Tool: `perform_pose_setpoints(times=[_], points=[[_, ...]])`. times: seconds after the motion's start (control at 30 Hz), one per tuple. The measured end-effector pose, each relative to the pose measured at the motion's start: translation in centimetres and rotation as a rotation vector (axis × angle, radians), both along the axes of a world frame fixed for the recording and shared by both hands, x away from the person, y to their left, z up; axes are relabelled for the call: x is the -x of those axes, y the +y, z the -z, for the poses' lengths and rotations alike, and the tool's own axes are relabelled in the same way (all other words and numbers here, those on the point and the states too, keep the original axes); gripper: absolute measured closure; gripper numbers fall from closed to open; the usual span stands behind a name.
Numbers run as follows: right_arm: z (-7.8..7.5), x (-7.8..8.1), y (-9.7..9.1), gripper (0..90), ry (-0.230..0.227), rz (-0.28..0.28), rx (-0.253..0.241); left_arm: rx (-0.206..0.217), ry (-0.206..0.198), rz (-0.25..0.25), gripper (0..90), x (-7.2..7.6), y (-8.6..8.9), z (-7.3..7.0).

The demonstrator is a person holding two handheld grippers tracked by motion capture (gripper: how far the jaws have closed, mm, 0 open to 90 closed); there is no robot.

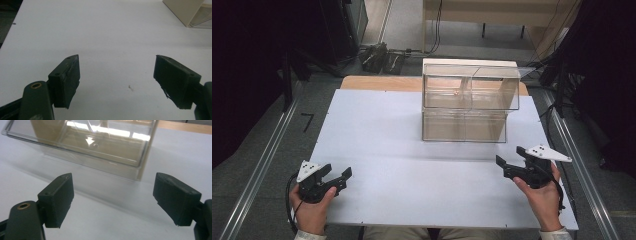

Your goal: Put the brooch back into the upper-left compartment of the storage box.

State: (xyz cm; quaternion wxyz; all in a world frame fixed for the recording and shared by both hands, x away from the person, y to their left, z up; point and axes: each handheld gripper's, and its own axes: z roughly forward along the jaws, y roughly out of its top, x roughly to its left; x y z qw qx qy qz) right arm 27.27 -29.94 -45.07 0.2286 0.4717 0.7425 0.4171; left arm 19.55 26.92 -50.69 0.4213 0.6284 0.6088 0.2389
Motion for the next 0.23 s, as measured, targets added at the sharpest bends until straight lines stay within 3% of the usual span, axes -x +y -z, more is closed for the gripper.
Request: perform_pose_setpoints(times=[0.23], points=[[0.5,0.4,-1.5,14.0,0.005,0.051,0.009,0.0,-0.001,0.0,22.5,0.0,0.0,0.0]])
